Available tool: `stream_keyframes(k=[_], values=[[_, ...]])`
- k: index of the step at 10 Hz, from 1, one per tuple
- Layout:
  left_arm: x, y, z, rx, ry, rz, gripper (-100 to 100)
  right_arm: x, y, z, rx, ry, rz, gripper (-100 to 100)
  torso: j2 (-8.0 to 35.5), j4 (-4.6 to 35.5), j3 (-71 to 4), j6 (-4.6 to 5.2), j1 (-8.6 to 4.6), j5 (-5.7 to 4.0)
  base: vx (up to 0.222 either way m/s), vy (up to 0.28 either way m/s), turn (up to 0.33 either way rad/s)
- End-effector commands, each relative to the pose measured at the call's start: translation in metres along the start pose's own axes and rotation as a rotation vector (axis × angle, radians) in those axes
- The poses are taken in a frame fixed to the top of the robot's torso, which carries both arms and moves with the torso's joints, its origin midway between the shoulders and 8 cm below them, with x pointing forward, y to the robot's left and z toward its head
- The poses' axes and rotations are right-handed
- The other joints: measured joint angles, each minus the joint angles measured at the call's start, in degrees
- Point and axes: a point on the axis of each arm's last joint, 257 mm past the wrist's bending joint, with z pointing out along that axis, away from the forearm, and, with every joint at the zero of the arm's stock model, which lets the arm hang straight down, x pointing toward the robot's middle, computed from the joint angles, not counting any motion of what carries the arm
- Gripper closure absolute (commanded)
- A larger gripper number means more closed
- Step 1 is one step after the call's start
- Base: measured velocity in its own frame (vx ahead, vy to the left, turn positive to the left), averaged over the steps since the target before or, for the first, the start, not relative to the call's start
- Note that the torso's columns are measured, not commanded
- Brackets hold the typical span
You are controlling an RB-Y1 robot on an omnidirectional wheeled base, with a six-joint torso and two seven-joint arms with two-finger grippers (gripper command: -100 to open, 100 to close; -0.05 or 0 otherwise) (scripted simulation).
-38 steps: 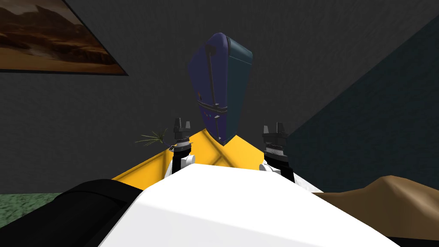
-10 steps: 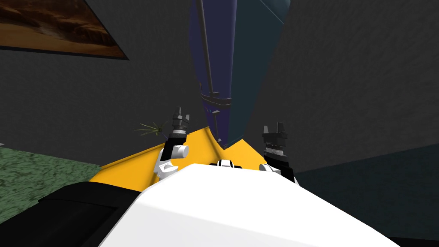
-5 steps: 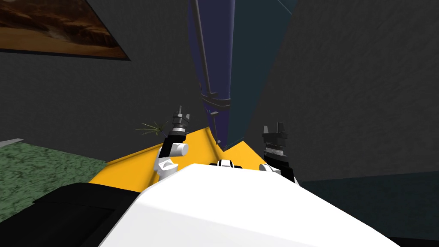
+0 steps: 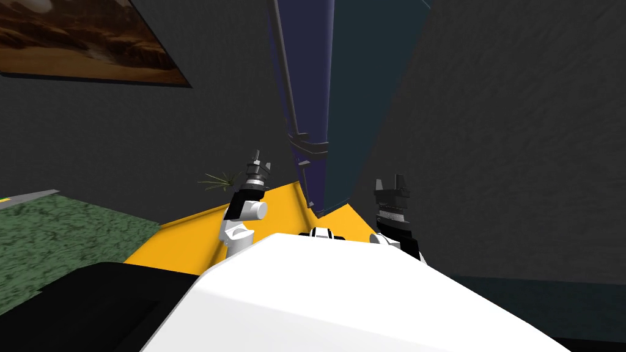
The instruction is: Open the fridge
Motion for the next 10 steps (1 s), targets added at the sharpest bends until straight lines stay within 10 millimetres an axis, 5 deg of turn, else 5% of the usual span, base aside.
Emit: stream_keyframes(k=[1, 10], values=[[-0.002, 0.005, 0.006, -0.037, -0.006, -0.017, -100, 0.0, 0.0, 0.0, 0.0, 0.0, 0.0, 0, 0.1, 0.0, 0.0, 0.03, 0.08, 0.01, 0.069, -0.083, 0.117], [-0.005, 0.024, 0.017, -0.149, -0.015, -0.068, -100, 0.0, 0.0, 0.0, 0.0, 0.0, 0.0, 0, 0.1, 0.0, 0.0, 0.0, 0.03, 0.01, 0.075, -0.08, 0.087]])
